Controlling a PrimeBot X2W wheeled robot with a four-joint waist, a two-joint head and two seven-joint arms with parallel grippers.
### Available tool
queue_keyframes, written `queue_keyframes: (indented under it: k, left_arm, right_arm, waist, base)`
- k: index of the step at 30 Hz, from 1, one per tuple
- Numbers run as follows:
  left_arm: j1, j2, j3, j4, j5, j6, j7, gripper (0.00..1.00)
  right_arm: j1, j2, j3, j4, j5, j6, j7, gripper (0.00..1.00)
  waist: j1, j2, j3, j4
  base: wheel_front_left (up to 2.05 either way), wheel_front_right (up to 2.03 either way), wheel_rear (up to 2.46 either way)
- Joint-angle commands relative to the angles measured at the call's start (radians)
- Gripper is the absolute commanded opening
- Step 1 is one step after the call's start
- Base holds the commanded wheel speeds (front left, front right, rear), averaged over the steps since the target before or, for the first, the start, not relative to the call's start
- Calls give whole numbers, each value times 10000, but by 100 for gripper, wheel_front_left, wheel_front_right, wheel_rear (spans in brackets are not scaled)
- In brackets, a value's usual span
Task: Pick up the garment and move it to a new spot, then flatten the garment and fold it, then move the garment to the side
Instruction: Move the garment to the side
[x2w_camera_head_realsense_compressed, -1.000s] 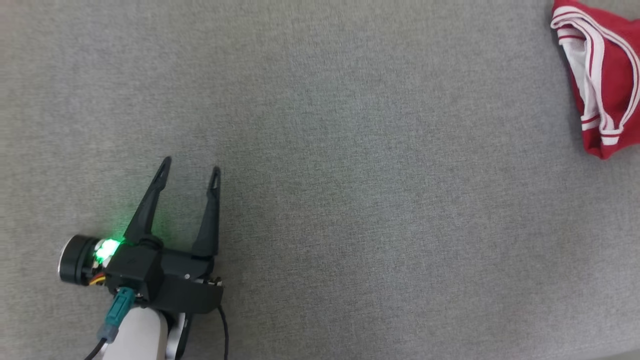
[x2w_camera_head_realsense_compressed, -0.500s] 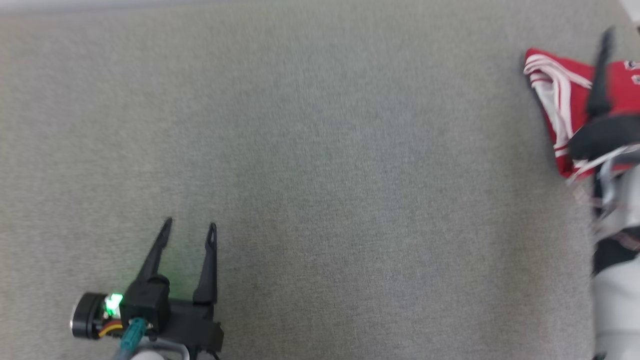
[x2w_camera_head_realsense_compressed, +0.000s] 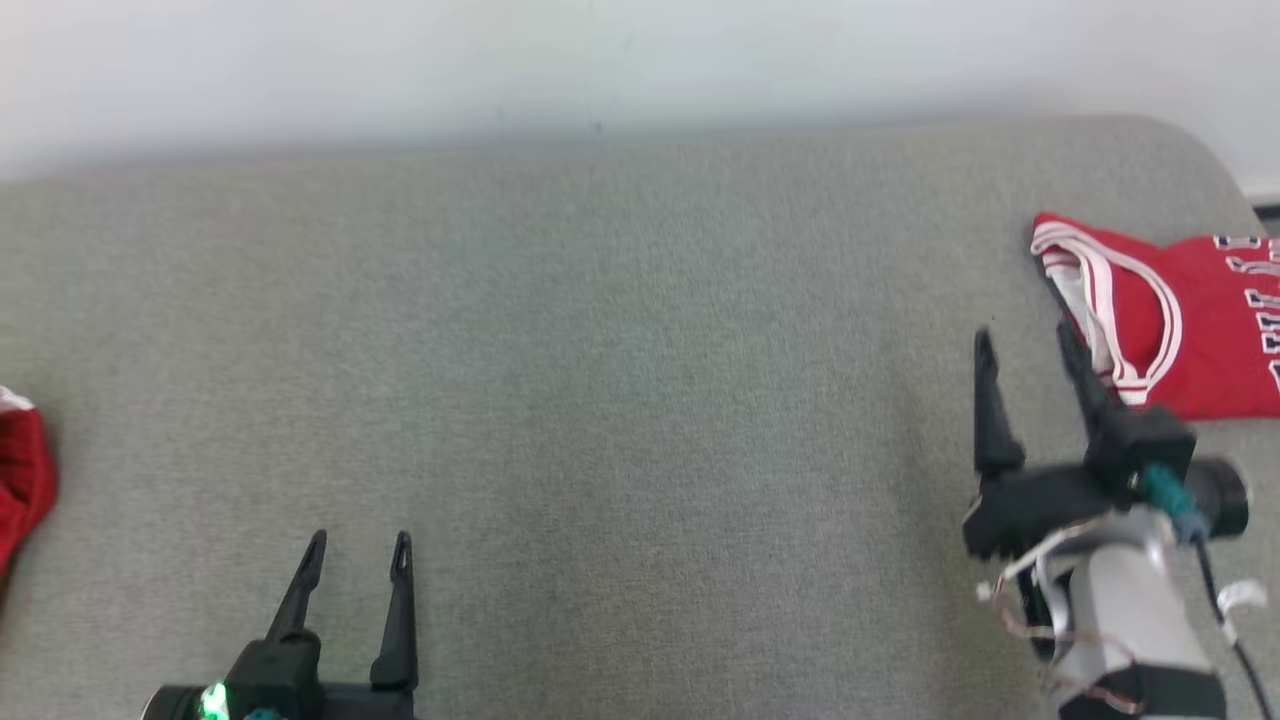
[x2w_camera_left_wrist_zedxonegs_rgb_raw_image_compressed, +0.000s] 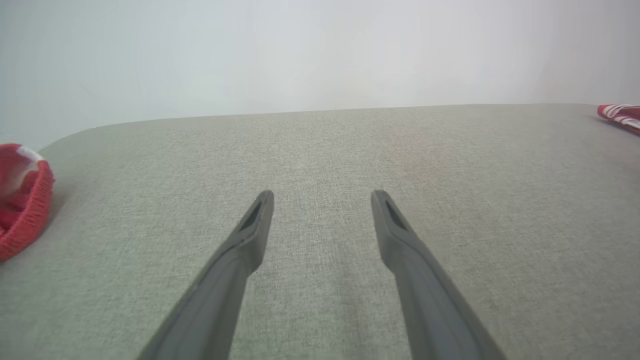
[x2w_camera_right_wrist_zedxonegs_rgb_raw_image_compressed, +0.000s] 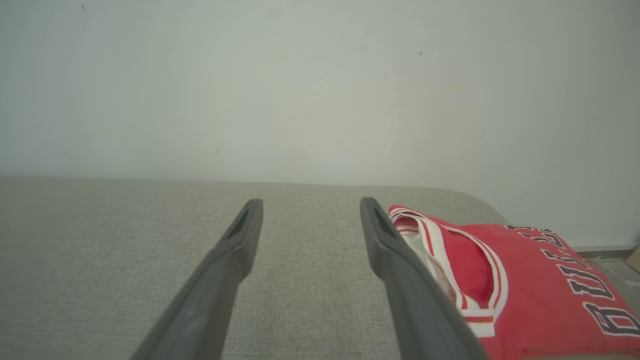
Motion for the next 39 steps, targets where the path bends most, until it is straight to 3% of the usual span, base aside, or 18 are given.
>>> queue_keyframes:
  k: [1, 14, 23, 39]
  left_arm:
    - [206, -37, 57, 30, -84, 18, -25, 100]
    - [1068, -93, 589, 133, -164, 89, -27, 100]
    - [1293, -102, 746, 203, -216, 89, -25, 100]
    - [1495, -106, 810, 202, -362, 186, -25, 100]
  right_arm:
    - [367, 94, 77, -129, 128, -29, 4, 100]
    - [2500, 514, 1003, -638, 1175, -29, 4, 100]
    - [2933, 509, 1612, -715, 1569, -29, 4, 100]
    - [3285, 508, 1573, -756, 1812, -29, 4, 100]
  waist:
    - [2, 0, -570, 278]
    - [2, 0, -1702, 332]
    - [2, 0, -1956, 441]
    - [2, 0, -2057, 540]
  base:
    - [0, 0, 0]
    - [0, 0, 0]
    - [0, 0, 0]
    - [0, 0, 0]
